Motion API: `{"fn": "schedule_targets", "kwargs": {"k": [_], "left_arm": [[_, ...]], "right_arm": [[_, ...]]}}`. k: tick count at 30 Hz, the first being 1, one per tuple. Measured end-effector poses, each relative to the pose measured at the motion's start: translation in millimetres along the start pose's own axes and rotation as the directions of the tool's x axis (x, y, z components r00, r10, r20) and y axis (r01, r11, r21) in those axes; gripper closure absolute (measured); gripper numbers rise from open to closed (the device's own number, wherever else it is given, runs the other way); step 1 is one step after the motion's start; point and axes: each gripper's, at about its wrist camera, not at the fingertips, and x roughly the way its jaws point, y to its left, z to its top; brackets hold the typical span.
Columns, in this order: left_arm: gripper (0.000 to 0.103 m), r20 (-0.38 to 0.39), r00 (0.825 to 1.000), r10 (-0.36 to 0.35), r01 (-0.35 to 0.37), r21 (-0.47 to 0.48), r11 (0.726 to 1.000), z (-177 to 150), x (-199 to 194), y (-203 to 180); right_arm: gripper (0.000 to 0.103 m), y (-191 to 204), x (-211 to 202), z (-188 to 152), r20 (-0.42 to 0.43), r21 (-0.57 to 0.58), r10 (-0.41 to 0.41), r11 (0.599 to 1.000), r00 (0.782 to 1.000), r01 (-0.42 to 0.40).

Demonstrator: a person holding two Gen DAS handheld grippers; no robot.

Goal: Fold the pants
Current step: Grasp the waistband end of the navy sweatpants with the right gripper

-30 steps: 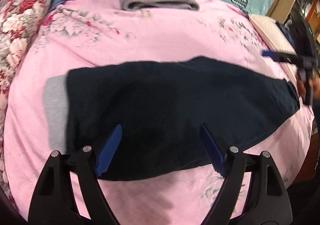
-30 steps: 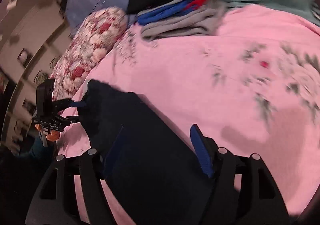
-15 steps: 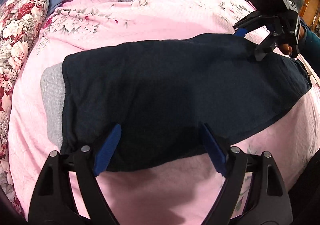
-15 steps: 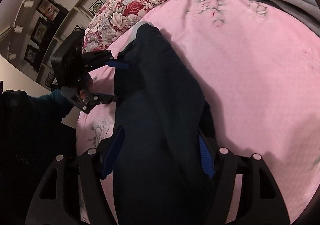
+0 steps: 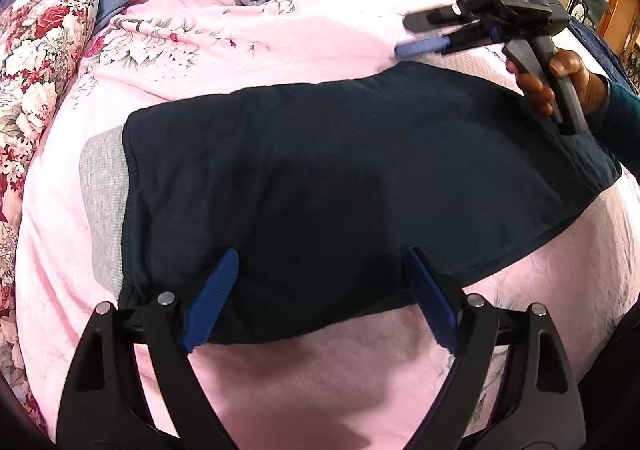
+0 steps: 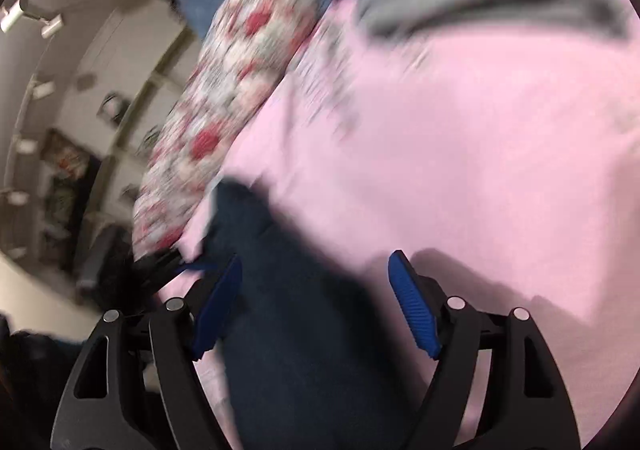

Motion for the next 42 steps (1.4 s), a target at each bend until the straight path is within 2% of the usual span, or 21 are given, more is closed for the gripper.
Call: {"fn": "schedule_targets", "kwargs": {"k": [3,7,10,12,14,17,19,21,23,25,26,27,28,31,34,38,42], "left_arm": [[0.017,0.012,0.999,-0.032,0.032,-0.031,0.999,-1,-10,7],[0.017,0.079,0.996,-0.039,0.045,-0.08,0.996,9,-34,24],[0.017,0.154,0.988,-0.032,0.05,-0.119,0.992,25,-46,40],[0.017,0.184,0.981,-0.058,0.089,-0.165,0.982,38,-46,55],[0.016,0.168,0.984,-0.054,0.088,-0.204,0.975,49,-30,69],[0.018,0.067,0.998,0.019,-0.003,-0.244,0.97,55,9,87],[0.018,0.069,0.997,0.018,-0.001,-0.241,0.971,52,15,94],[0.018,0.085,0.996,0.027,-0.007,-0.229,0.973,51,8,89],[0.018,0.095,0.995,0.018,0.002,-0.209,0.978,49,-2,88],[0.017,0.124,0.992,-0.029,0.053,-0.192,0.98,41,-18,82],[0.015,0.138,0.99,-0.036,0.062,-0.19,0.98,38,-26,78],[0.012,0.166,0.985,-0.042,0.075,-0.194,0.978,34,-34,75],[0.012,0.177,0.983,-0.049,0.084,-0.197,0.977,34,-37,73],[0.012,0.198,0.977,-0.083,0.125,-0.208,0.97,30,-43,64],[0.012,0.181,0.979,-0.097,0.132,-0.191,0.973,30,-38,48],[0.012,0.159,0.981,-0.114,0.141,-0.17,0.975,29,-32,33],[0.012,0.147,0.983,-0.114,0.137,-0.151,0.979,26,-32,23]], "right_arm": [[0.026,-6,-24,3,0.029,0.075,-0.033,0.997,0.999,0.031],[0.018,21,-42,-7,0.018,0.007,-0.02,1.0,1.0,0.02],[0.017,41,-52,-26,0.024,-0.019,-0.027,0.999,0.999,0.027],[0.016,47,-61,-41,0.038,0.001,-0.026,1.0,0.999,0.026],[0.016,47,-78,-57,0.074,0.036,-0.034,0.999,0.997,0.031],[0.016,47,-106,-81,0.145,0.079,-0.109,0.992,0.983,0.098],[0.016,45,-146,-106,0.218,0.128,-0.192,0.978,0.957,0.167],[0.016,42,-194,-137,0.304,0.209,-0.298,0.947,0.905,0.242],[0.014,35,-242,-177,0.367,0.32,-0.395,0.904,0.842,0.284],[0.013,27,-289,-226,0.4,0.458,-0.503,0.834,0.767,0.308],[0.013,24,-306,-248,0.405,0.514,-0.54,0.801,0.738,0.305],[0.013,20,-321,-272,0.401,0.577,-0.574,0.764,0.714,0.289],[0.013,15,-330,-294,0.39,0.634,-0.595,0.727,0.702,0.263],[0.013,4,-335,-337,0.349,0.735,-0.622,0.646,0.701,0.207],[0.014,-1,-322,-354,0.318,0.761,-0.622,0.617,0.715,0.199],[0.018,-14,-308,-355,0.315,0.743,-0.581,0.643,0.751,0.186],[0.018,-25,-306,-345,0.299,0.709,-0.567,0.671,0.767,0.219]]}}
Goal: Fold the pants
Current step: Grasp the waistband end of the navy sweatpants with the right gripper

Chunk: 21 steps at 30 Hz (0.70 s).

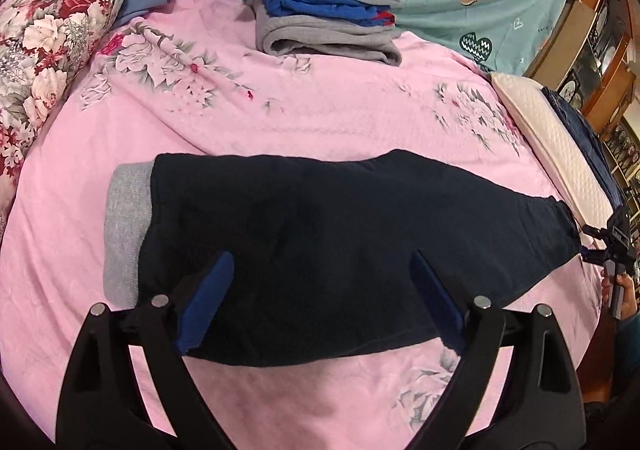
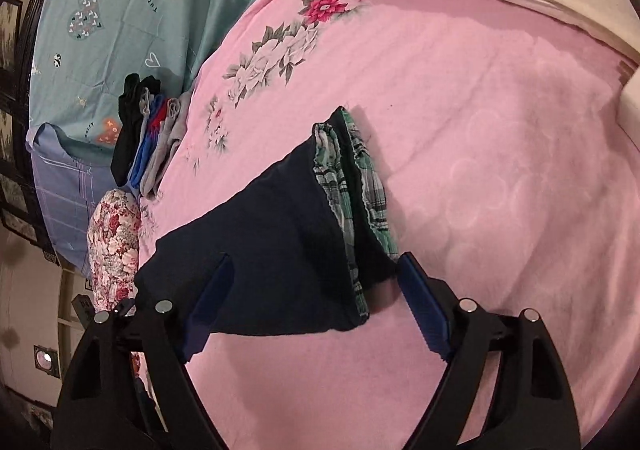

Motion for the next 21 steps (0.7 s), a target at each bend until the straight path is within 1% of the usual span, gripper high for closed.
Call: {"fn": "schedule_targets", "kwargs": {"k": [3,6,7,8,9,10,12,14,15,19,21], "left_arm": [[0.012,-0.006,1.0,0.008,-0.008,-0.005,1.0,0,0,-1],[0.012,-0.011,1.0,0.012,-0.013,-0.023,1.0,3,2,1],[0.012,-0.013,1.0,0.012,-0.013,-0.028,1.0,4,2,2],[0.012,-0.015,1.0,0.011,-0.012,-0.032,0.999,5,4,1],[0.012,-0.018,1.0,0.01,-0.01,-0.035,0.999,5,5,1],[0.012,-0.021,1.0,0.008,-0.009,-0.035,0.999,6,6,0],[0.012,-0.026,1.0,0.005,-0.006,-0.031,1.0,7,9,-4],[0.012,-0.026,1.0,-0.001,0.0,-0.022,1.0,7,10,-8],[0.012,-0.025,1.0,-0.004,0.003,-0.018,1.0,8,10,-9],[0.012,-0.01,1.0,-0.023,0.022,-0.007,1.0,8,3,-9],[0.012,0.006,0.999,-0.039,0.039,-0.005,0.999,7,-3,-7]], "right_arm": [[0.022,-4,7,11,0.001,-0.025,0.034,0.999,0.999,-0.034],[0.024,-8,15,21,-0.018,-0.031,0.092,0.995,0.996,-0.093],[0.028,-8,18,23,-0.028,-0.04,0.107,0.993,0.994,-0.109],[0.036,-8,19,24,-0.033,-0.047,0.112,0.992,0.993,-0.114],[0.04,-9,21,25,-0.044,-0.05,0.107,0.993,0.993,-0.109],[0.056,-10,21,26,-0.045,-0.059,0.099,0.993,0.994,-0.101],[0.08,-13,26,26,-0.076,-0.07,0.083,0.994,0.994,-0.088],[0.082,-15,26,24,-0.066,-0.069,0.074,0.995,0.995,-0.078],[0.082,-11,25,23,-0.058,-0.084,0.057,0.995,0.997,-0.062],[0.084,9,16,24,-0.019,-0.116,0.007,0.993,1.0,-0.009],[0.084,24,11,24,-0.008,-0.135,-0.002,0.991,1.0,0.001]]}}
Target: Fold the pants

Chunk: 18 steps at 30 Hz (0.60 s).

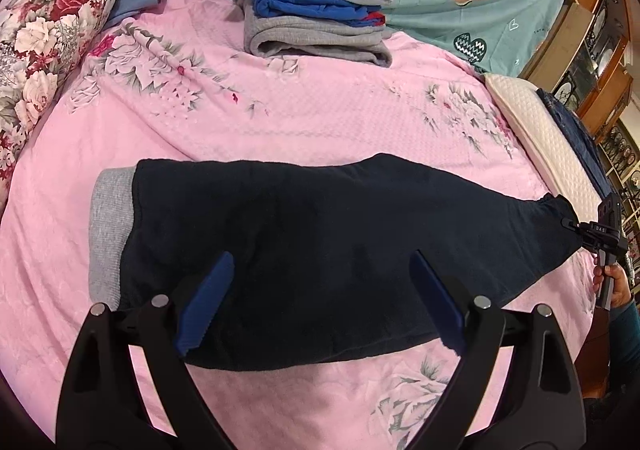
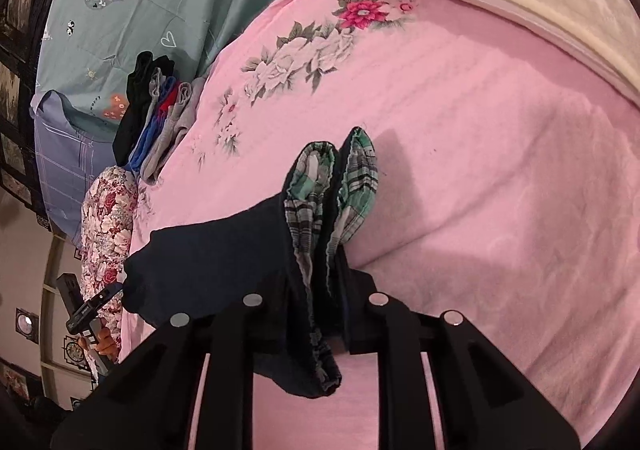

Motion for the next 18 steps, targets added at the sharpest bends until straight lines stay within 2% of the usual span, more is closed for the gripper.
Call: {"fn": "schedule_targets", "kwargs": {"k": [5,9,13,18], "left_arm": [[0.012,0.045,0.999,-0.029,0.029,0.011,1.0,-8,-20,5],[0.011,0.08,0.995,-0.053,0.053,0.012,0.999,-18,-37,18],[0.009,0.091,0.994,-0.063,0.064,-0.007,0.998,-27,-48,34],[0.009,0.099,0.992,-0.078,0.082,-0.041,0.996,-37,-53,50]], "right_arm": [[0.086,61,0,2,0.008,-0.094,-0.012,0.996,1.0,0.012],[0.087,123,20,-2,-0.016,-0.193,0.027,0.981,0.999,-0.03],[0.087,178,61,-9,-0.096,-0.266,0.073,0.959,0.993,-0.096],[0.087,226,134,-35,-0.243,-0.32,0.085,0.934,0.966,-0.162]]}}
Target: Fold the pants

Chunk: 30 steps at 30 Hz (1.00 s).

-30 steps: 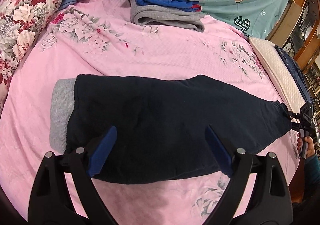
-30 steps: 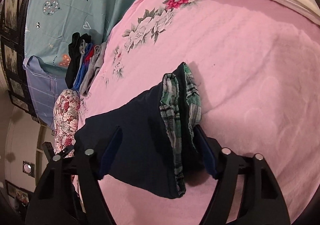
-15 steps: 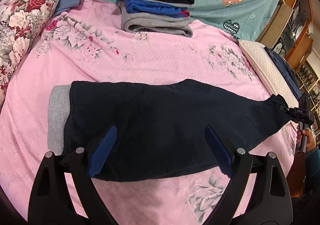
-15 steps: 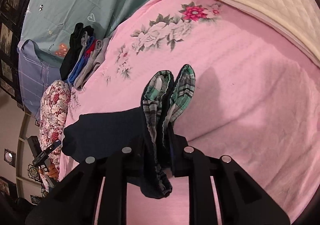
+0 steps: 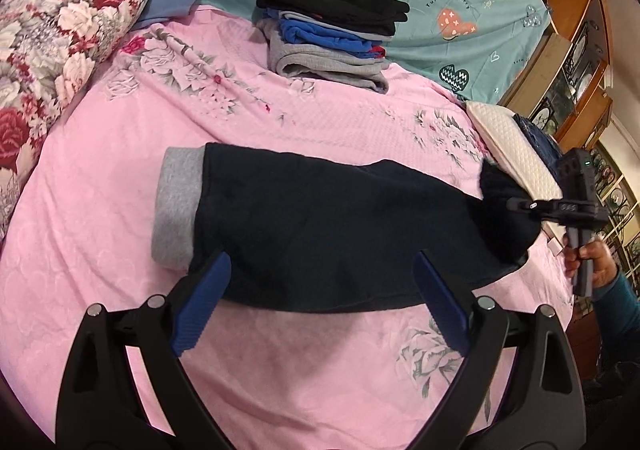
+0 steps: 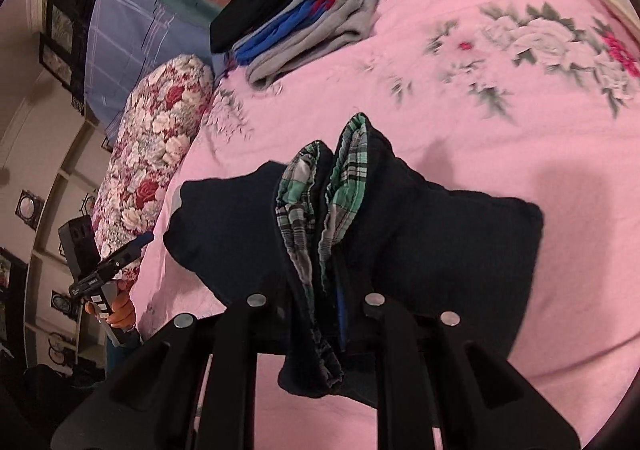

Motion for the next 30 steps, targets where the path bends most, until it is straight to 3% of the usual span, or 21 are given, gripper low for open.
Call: {"fn": "schedule_targets", "kwargs": {"k": [3,5,6,11,13,14,15,16,17,19,20,25,30], "left_arm": [[0.009,-0.005,1.0,-0.006,0.006,-0.015,1.0,-5,0,5],[0.009,-0.012,1.0,-0.006,0.005,-0.022,1.0,-7,1,8],[0.009,-0.013,1.0,-0.006,0.006,-0.026,1.0,-8,1,9],[0.009,0.0,1.0,-0.012,0.012,-0.053,0.999,-7,-3,11],[0.009,0.008,1.0,-0.016,0.016,-0.071,0.997,-7,-5,11],[0.009,0.009,1.0,-0.015,0.015,-0.08,0.997,-7,-6,11],[0.009,0.007,1.0,-0.009,0.01,-0.096,0.995,-6,-7,12],[0.009,0.008,1.0,-0.004,0.004,-0.113,0.994,-6,-9,13],[0.009,0.01,1.0,0.003,-0.002,-0.128,0.992,-6,-12,15],[0.009,0.009,1.0,0.025,-0.023,-0.167,0.986,-7,-18,21],[0.009,0.006,0.999,0.036,-0.035,-0.193,0.981,-7,-20,26],[0.009,-0.023,0.999,0.039,-0.044,-0.342,0.939,-13,-24,47],[0.009,-0.08,0.997,-0.019,-0.024,-0.499,0.866,-25,-15,69]], "right_arm": [[0.08,18,45,-2,-0.115,-0.06,-0.063,0.997,0.991,0.056],[0.045,28,65,-6,-0.169,-0.078,-0.075,0.995,0.983,0.063],[0.039,30,66,-7,-0.173,-0.074,-0.047,0.997,0.984,0.035],[0.034,45,47,1,-0.101,-0.021,0.161,0.986,0.982,-0.164],[0.03,40,49,-1,-0.09,0.01,0.191,0.982,0.977,-0.191],[0.03,38,53,-4,-0.102,0.014,0.183,0.983,0.978,-0.183],[0.03,35,64,-9,-0.138,0.005,0.132,0.991,0.982,-0.133],[0.034,36,73,-15,-0.168,-0.044,0.03,0.998,0.985,-0.038],[0.034,45,74,-14,-0.157,-0.102,-0.01,0.995,0.988,-0.006],[0.034,82,73,-18,-0.12,-0.295,-0.138,0.951,0.983,0.097],[0.034,103,74,-19,-0.097,-0.374,-0.149,0.922,0.984,0.103],[0.033,188,111,-36,-0.073,-0.662,-0.135,0.747,0.988,0.053],[0.034,228,177,-61,-0.113,-0.811,-0.221,0.584,0.969,0.039]]}}
